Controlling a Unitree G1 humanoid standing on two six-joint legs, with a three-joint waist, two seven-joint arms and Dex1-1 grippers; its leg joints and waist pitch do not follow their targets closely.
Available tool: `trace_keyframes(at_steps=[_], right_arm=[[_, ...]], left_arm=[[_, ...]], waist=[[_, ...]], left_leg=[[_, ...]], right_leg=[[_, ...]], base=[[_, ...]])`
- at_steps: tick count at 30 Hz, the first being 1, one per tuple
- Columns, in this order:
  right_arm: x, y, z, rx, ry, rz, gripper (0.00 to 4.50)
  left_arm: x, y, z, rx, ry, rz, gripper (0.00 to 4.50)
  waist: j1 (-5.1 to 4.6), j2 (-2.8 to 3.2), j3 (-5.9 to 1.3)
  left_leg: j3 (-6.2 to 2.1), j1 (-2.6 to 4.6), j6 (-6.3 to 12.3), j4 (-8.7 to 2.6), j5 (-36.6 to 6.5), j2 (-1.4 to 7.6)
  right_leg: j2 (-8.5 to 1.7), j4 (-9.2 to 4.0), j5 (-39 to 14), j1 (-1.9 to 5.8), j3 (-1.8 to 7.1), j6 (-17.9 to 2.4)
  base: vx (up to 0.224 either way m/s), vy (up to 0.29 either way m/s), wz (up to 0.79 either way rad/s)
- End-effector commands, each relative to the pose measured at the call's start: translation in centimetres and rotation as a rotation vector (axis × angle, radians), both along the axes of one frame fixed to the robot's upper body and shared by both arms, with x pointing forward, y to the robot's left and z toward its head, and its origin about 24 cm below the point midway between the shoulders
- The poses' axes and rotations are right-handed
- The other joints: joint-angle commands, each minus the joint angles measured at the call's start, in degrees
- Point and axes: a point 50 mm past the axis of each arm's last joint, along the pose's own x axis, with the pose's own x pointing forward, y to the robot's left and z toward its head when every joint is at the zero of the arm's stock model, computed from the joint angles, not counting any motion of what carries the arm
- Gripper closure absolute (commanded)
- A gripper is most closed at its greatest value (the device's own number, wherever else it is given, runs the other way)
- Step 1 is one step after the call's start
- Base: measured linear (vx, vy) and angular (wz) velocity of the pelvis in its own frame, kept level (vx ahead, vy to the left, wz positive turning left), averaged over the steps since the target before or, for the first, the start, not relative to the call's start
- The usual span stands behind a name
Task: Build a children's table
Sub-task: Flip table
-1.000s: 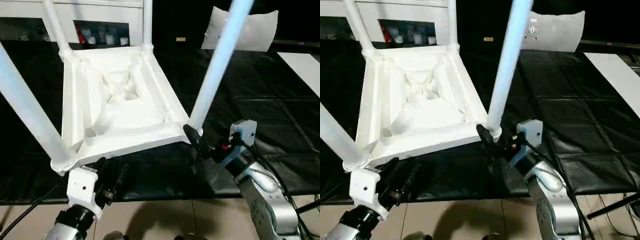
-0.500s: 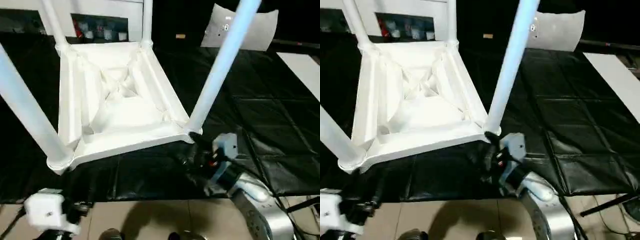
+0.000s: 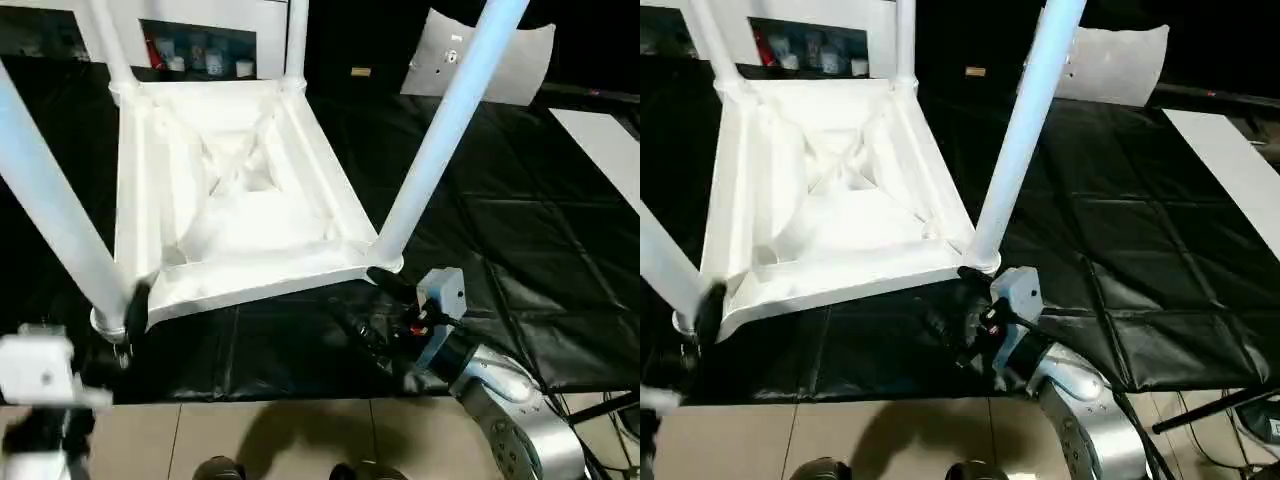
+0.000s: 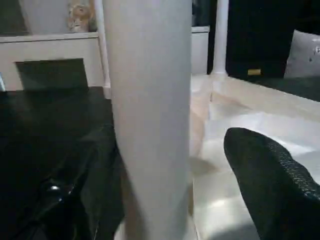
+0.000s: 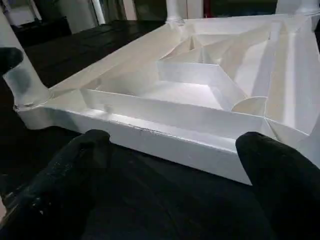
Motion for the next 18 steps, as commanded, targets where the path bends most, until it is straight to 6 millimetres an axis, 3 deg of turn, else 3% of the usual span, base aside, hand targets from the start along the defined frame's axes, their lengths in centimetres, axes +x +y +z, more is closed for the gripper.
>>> trace_keyframes(at_steps=[1,2,3,4,5,6,10,12,18], right_arm=[[0.3,-0.1,0.2,-0.006,-0.012,-0.004,0.00],[0.2,0.0,0.1,-0.004,-0.005,0.008,0.00],[0.0,0.2,0.1,-0.001,0.002,0.033,0.00],[0.0,0.3,0.1,-0.001,0.003,0.040,0.00],[-0.1,0.4,0.0,-0.010,0.002,0.060,0.00],[-0.3,0.5,0.0,-0.020,0.003,0.088,0.00],[-0.8,0.8,-0.2,-0.042,0.013,0.160,0.00],[-0.8,0.8,-0.2,-0.046,0.013,0.169,0.00],[-1.2,1.7,-0.1,-0.012,0.031,0.343,0.00]], left_arm=[[0.4,-0.6,-0.5,-0.014,0.041,-0.046,0.95],[0.6,-0.7,-0.6,-0.010,0.050,-0.046,0.95],[0.8,-0.7,-0.6,-0.012,0.060,-0.038,1.14],[0.8,-0.6,-0.6,-0.013,0.062,-0.037,1.21],[0.9,-0.6,-0.6,-0.012,0.069,-0.027,1.30],[1.1,-0.6,-0.6,-0.012,0.075,-0.021,1.41],[1.3,-0.8,-0.2,-0.016,0.080,-0.033,1.66],[1.3,-0.8,-0.1,-0.015,0.082,-0.037,1.82],[1.3,-0.6,0.1,-0.013,0.125,-0.027,2.12]], waist=[[-0.01,1.88,-2.42],[0.04,2.30,-2.50],[-0.02,2.28,-2.60],[0.02,2.18,-2.56],[0.12,2.56,-2.55],[0.13,2.31,-2.50],[0.64,2.59,-2.12],[0.81,2.60,-2.12],[1.14,2.74,-2.28]], left_leg=[[-0.90,0.43,-0.50,-5.18,-10.94,3.03],[-0.92,0.44,-0.51,-5.12,-10.23,3.03],[-0.78,0.46,-0.08,-4.94,-9.09,3.01],[-0.77,0.38,0.14,-4.93,-8.94,2.99],[-0.81,0.38,0.23,-4.98,-9.25,2.97],[-0.72,0.39,0.47,-5.02,-10.38,3.00],[-0.88,0.39,0.17,-5.36,-15.06,3.10],[-0.91,0.30,0.18,-5.35,-14.72,3.12],[-0.84,0.22,1.89,-5.00,-10.05,3.17]], right_leg=[[-3.18,-3.68,-2.17,1.60,3.10,-8.19],[-3.20,-3.48,-0.67,1.65,3.09,-8.58],[-3.17,-3.33,2.35,1.83,3.05,-9.62],[-3.20,-3.31,2.62,1.88,3.05,-9.85],[-3.23,-3.28,2.39,1.90,3.04,-10.07],[-3.26,-3.46,0.87,1.95,3.06,-10.20],[-3.55,-4.24,-8.59,1.74,3.18,-9.37],[-3.57,-4.33,-9.45,1.69,3.22,-9.07],[-3.46,-3.68,-2.94,1.77,3.11,-10.68]], base=[[0.000,0.000,0.00],[0.000,0.000,0.00],[0.000,0.000,0.00],[0.000,0.000,0.00],[0.000,0.000,0.00],[0.000,0.000,0.00],[0.000,0.000,0.00],[0.000,0.000,0.00],[0.000,0.000,0.00]])
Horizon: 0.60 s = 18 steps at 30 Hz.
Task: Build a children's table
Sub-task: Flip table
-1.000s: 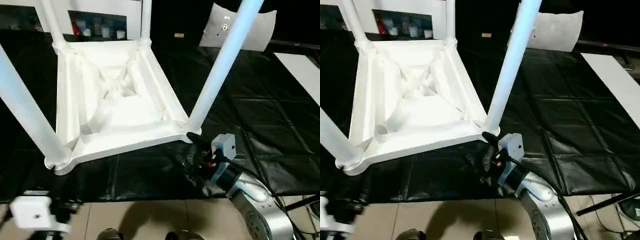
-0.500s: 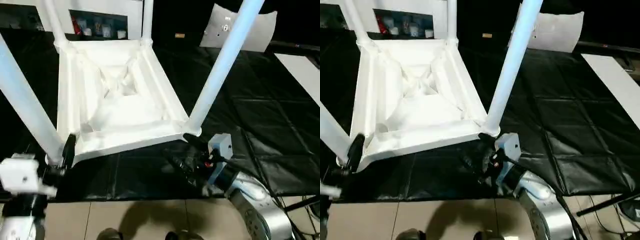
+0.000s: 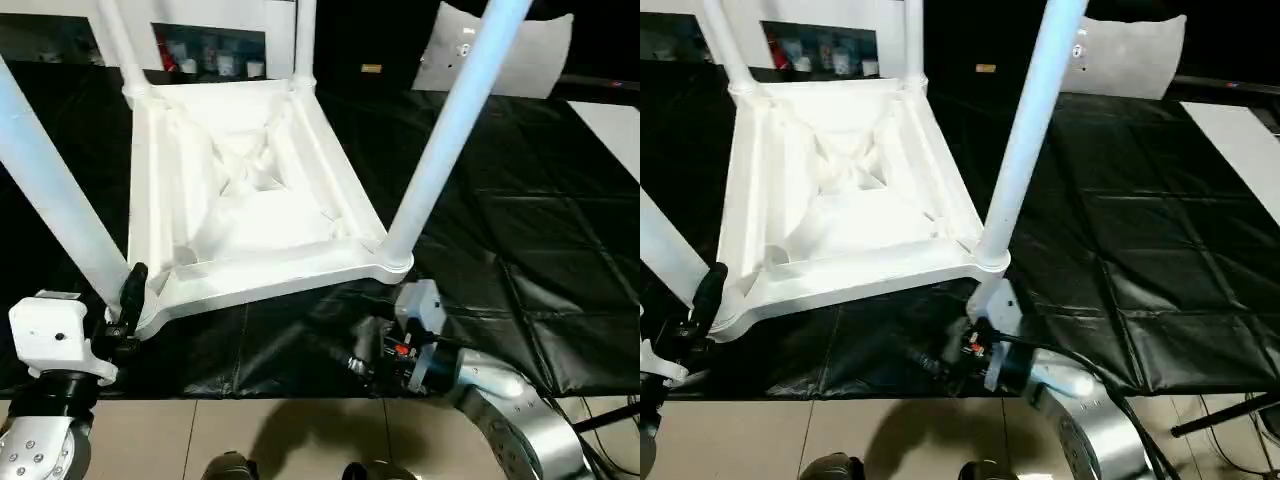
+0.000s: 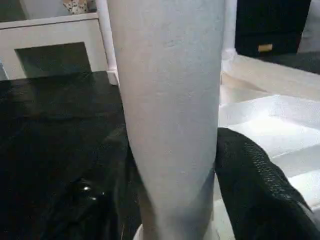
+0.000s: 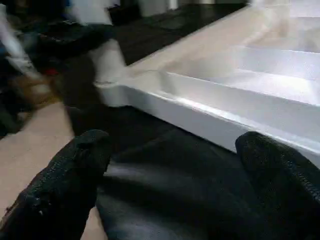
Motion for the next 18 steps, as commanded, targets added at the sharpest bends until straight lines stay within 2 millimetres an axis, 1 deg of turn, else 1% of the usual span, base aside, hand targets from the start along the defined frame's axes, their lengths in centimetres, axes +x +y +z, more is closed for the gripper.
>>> trace_keyframes(at_steps=[1,4,5,7,9,12,14,15,16,17,18], right_arm=[[-0.2,0.0,-0.2,0.007,0.021,0.035,0.00],[-0.2,0.1,-0.1,0.007,0.015,0.050,0.00],[-0.2,0.2,-0.1,0.008,0.012,0.048,0.00],[-0.1,0.3,-0.1,0.011,0.009,0.044,0.00],[-0.1,0.3,0.0,0.014,0.008,0.042,0.00],[0.0,0.4,0.0,0.021,0.005,0.015,0.00],[0.1,0.3,-0.1,0.010,0.003,-0.003,0.00],[0.3,0.1,-0.3,0.000,0.008,-0.047,0.00],[0.4,0.0,-0.3,-0.006,0.012,-0.069,0.00],[0.4,0.0,-0.3,-0.007,0.012,-0.070,0.00],[0.7,0.0,-0.5,-0.015,0.018,-0.127,0.00]], left_arm=[[0.1,-0.7,-0.2,-0.010,0.024,-0.030,2.12],[0.2,-0.8,-0.1,-0.032,0.033,-0.034,2.38],[0.2,-0.9,-0.2,-0.044,0.039,-0.034,2.44],[0.1,-1.0,-0.3,-0.073,0.052,-0.029,2.45],[0.1,-1.0,-0.3,-0.086,0.056,-0.027,2.49],[0.1,-1.2,-0.5,-0.143,0.069,-0.015,2.51],[0.3,-1.4,-0.7,-0.194,0.083,-0.006,2.52],[0.4,-1.7,-0.9,-0.283,0.087,0.012,2.52],[0.4,-1.8,-0.9,-0.319,0.088,0.018,2.52],[0.4,-1.8,-0.9,-0.320,0.088,0.018,2.52],[0.5,-2.0,-1.0,-0.372,0.092,0.025,2.52]], waist=[[-0.22,1.31,-2.38],[-0.16,1.30,-2.33],[-0.14,1.10,-2.28],[-0.16,1.14,-2.28],[-0.16,1.12,-2.27],[-0.19,1.05,-2.35],[-0.19,1.06,-2.43],[-0.17,1.05,-2.45],[-0.15,0.99,-2.57],[-0.19,0.97,-2.52],[-0.17,0.89,-2.40]], left_leg=[[-0.82,0.28,1.89,-5.00,-10.04,3.20],[-0.82,0.28,1.58,-5.12,-10.65,3.20],[-0.80,0.27,1.51,-5.17,-11.50,3.15],[-0.83,0.29,1.12,-5.24,-12.43,3.19],[-0.84,0.26,0.97,-5.23,-12.17,3.19],[-0.80,0.17,1.05,-5.17,-11.01,3.16],[-0.77,0.16,1.11,-5.08,-10.33,3.11],[-0.72,0.17,1.06,-5.07,-10.29,3.13],[-0.69,0.15,0.77,-5.03,-10.05,3.07],[-0.63,0.15,0.67,-5.03,-10.19,3.04],[-0.59,0.05,0.61,-5.06,-11.07,2.90]], right_leg=[[-3.44,-3.70,-2.85,1.74,3.09,-10.73],[-3.47,-3.76,-3.67,1.76,3.06,-10.95],[-3.51,-3.89,-5.31,1.74,3.07,-10.73],[-3.60,-4.08,-7.41,1.71,3.10,-10.34],[-3.62,-4.12,-7.66,1.66,3.13,-10.17],[-3.57,-4.02,-6.49,1.67,3.15,-10.33],[-3.53,-3.91,-5.71,1.75,3.11,-10.40],[-3.56,-3.95,-5.83,1.72,3.13,-10.53],[-3.57,-3.95,-6.00,1.78,3.12,-10.84],[-3.53,-3.98,-6.45,1.75,3.12,-10.80],[-3.56,-4.13,-8.45,1.70,3.14,-10.37]], base=[[0.000,0.000,0.00],[0.000,0.000,0.00],[0.000,0.000,0.00],[0.000,0.000,0.00],[0.000,0.000,0.00],[0.000,0.000,0.00],[0.000,0.000,0.00],[0.000,0.000,0.00],[0.000,0.000,0.00],[0.000,0.000,0.00],[0.000,0.000,0.00]])
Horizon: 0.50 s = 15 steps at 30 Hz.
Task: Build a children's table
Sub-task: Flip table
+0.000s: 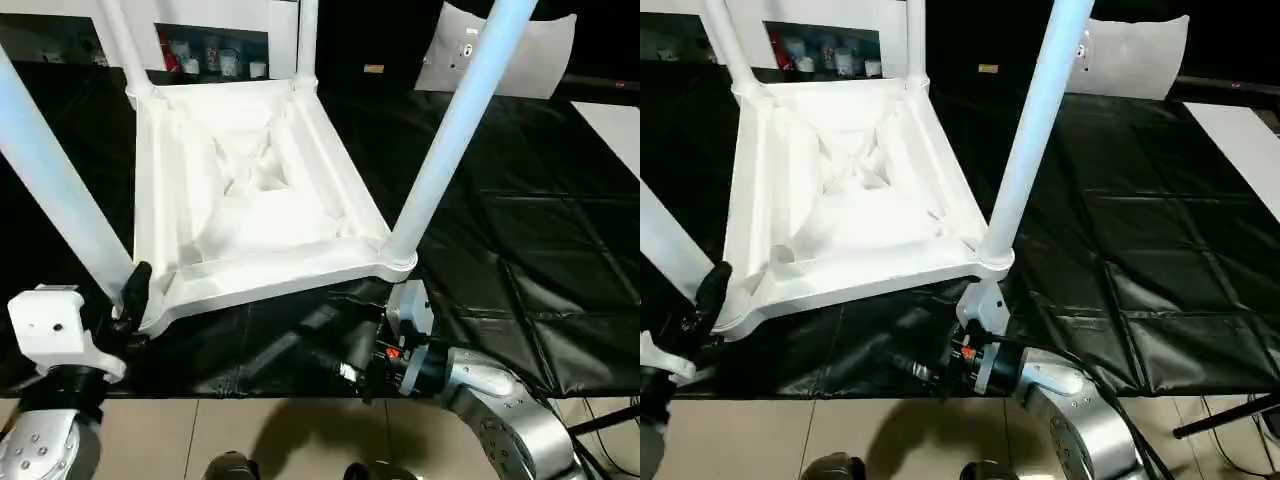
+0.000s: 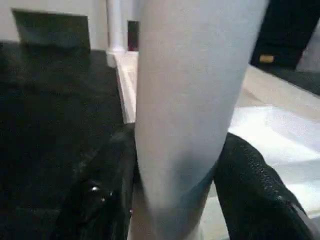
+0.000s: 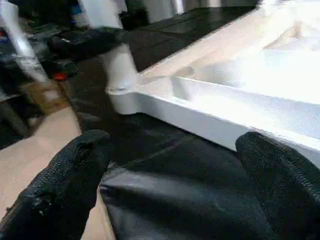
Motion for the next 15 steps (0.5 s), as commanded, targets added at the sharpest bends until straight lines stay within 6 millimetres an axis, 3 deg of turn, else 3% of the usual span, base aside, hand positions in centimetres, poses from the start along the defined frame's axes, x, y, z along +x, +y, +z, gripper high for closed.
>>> trace_keyframes(at_steps=[1,4,7,9,15], right_arm=[[0.6,-0.6,-0.1,-0.020,-0.003,-0.082,0.00],[1.7,-0.4,-0.1,0.082,0.106,-0.192,0.00],[1.7,-0.3,0.0,0.091,0.105,-0.168,0.00],[1.8,-0.3,0.0,0.096,0.114,-0.180,0.00],[1.9,-0.3,-0.1,0.085,0.125,-0.199,0.00]], left_arm=[[0.1,-0.8,-1.1,-0.143,0.050,-0.017,2.52],[0.6,-1.6,-1.2,-0.344,0.058,-0.016,2.52],[0.6,-2.2,-1.4,-0.414,0.096,-0.058,2.52],[0.2,-2.7,-1.8,-0.436,0.131,-0.101,2.52],[-1.2,-4.4,-2.1,-0.458,0.201,-0.282,2.52]], waist=[[-0.28,0.57,-2.32],[-0.38,0.47,-2.53],[-0.36,0.31,-2.72],[-0.24,0.64,-2.83],[-0.24,0.78,-3.10]], left_leg=[[-0.72,-0.03,0.60,-5.16,-11.64,2.90],[-0.75,0.09,0.62,-5.13,-11.69,2.88],[-0.64,-0.03,0.99,-4.86,-10.87,2.66],[-0.57,-0.25,1.20,-4.79,-8.88,2.62],[-0.44,-0.22,1.85,-4.75,-6.79,2.66]], right_leg=[[-3.53,-4.42,-10.32,1.72,3.13,-9.76],[-3.54,-4.52,-12.75,1.55,3.16,-9.25],[-3.40,-4.50,-13.60,1.55,3.15,-8.21],[-3.37,-4.34,-12.44,1.61,3.10,-8.05],[-3.06,-4.08,-9.18,1.60,2.96,-7.90]], base=[[0.000,0.000,0.00],[0.000,0.000,0.00],[0.000,0.000,0.00],[0.000,0.000,0.00],[0.000,0.000,0.00]])
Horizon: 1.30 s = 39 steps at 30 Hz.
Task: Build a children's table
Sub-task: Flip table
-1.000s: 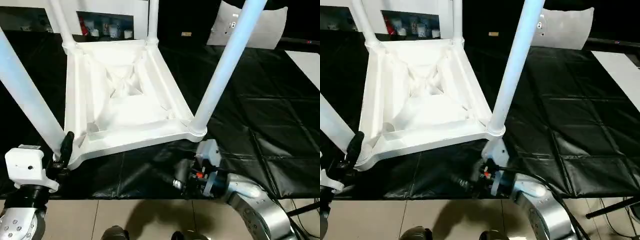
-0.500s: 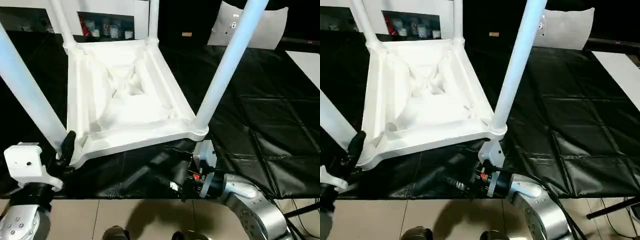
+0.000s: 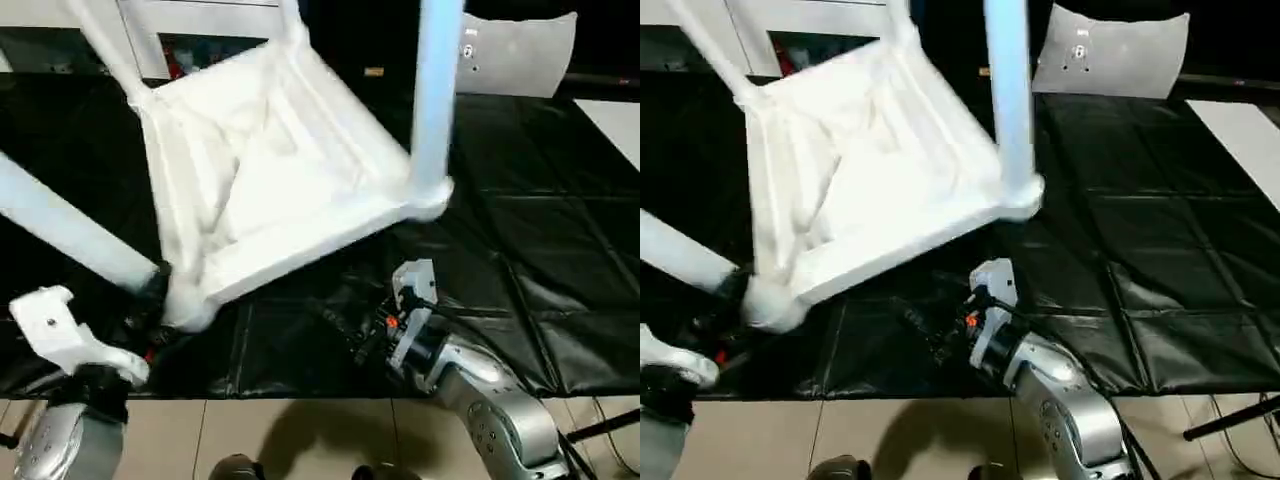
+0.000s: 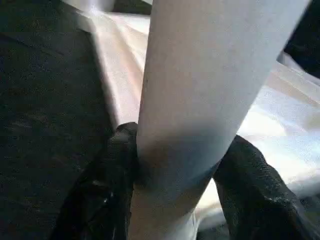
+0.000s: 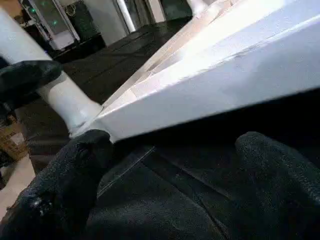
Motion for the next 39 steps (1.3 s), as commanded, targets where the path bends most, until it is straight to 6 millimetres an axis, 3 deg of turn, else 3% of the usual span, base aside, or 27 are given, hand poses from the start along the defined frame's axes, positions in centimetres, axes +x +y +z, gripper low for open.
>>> trace_keyframes(at_steps=[1,8,15,21,26,31,35,38,39], right_arm=[[0.2,-0.3,0.0,-0.004,0.010,-0.025,0.00],[2.2,-0.3,-0.1,0.085,0.114,-0.180,0.00],[2.3,-0.1,-0.3,0.099,0.143,-0.175,0.00],[3.6,0.1,1.5,0.265,0.093,-0.238,0.00],[4.6,0.7,2.7,0.349,0.053,-0.255,0.00],[5.8,1.7,2.7,0.358,0.065,-0.298,0.00],[6.6,2.5,3.0,0.415,0.093,-0.312,0.00],[7.4,3.6,3.9,0.494,0.088,-0.324,0.00],[7.6,4.0,4.2,0.523,0.088,-0.322,0.00]], left_arm=[[-0.3,-2.4,-1.9,-0.140,0.103,-0.152,2.52],[0.0,-3.3,-1.4,-0.275,0.091,-0.184,2.52],[-0.1,-4.0,-1.4,-0.334,0.106,-0.209,2.52],[0.0,-4.3,-1.5,-0.331,0.123,-0.244,2.52],[0.1,-4.4,-1.5,-0.330,0.130,-0.257,2.52],[0.0,-4.6,-1.5,-0.325,0.135,-0.270,2.52],[-0.1,-4.6,-1.6,-0.303,0.143,-0.287,2.52],[-0.1,-4.7,-1.6,-0.291,0.144,-0.297,2.52],[-0.1,-4.7,-1.6,-0.287,0.143,-0.301,2.52]], waist=[[-0.28,-0.22,-2.55],[-0.44,-0.42,-2.29],[-0.53,-0.56,-2.49],[-0.69,-0.61,-2.36],[-0.62,-0.41,-2.49],[-0.71,-0.67,-2.50],[-0.73,-0.52,-2.46],[-0.72,-0.40,-2.63],[-0.61,-0.38,-2.85]], left_leg=[[-0.46,-0.05,1.76,-4.75,-6.95,2.79],[-0.46,0.08,0.24,-4.99,-9.58,2.49],[-0.15,-0.13,0.39,-4.71,-6.63,2.40],[-0.25,-0.02,0.48,-4.92,-8.62,2.51],[-0.15,0.18,0.14,-4.83,-7.21,2.54],[0.07,0.01,0.30,-4.72,-6.65,2.33],[0.04,0.10,0.39,-4.78,-7.16,2.40],[0.13,0.23,0.50,-4.66,-6.24,2.40],[0.24,0.45,1.00,-4.35,-3.64,2.40]], right_leg=[[-2.96,-4.12,-8.94,1.64,2.89,-8.03],[-3.05,-4.41,-14.08,1.38,3.04,-6.63],[-2.84,-4.04,-8.58,1.60,3.11,-6.02],[-2.91,-4.25,-11.06,1.41,3.12,-5.60],[-2.74,-3.95,-8.41,1.41,3.10,-5.71],[-2.85,-3.92,-8.56,1.49,3.10,-6.17],[-2.83,-3.93,-9.81,1.32,3.15,-5.87],[-2.77,-3.70,-7.64,1.25,3.11,-6.33],[-2.55,-3.19,-3.00,1.23,3.12,-6.88]], base=[[0.000,0.000,0.00],[0.000,0.000,0.00],[0.000,0.000,0.00],[0.000,0.000,0.00],[0.000,0.000,0.00],[0.000,0.000,0.00],[0.000,0.000,0.00],[0.000,0.000,0.00],[0.000,0.000,0.00]])
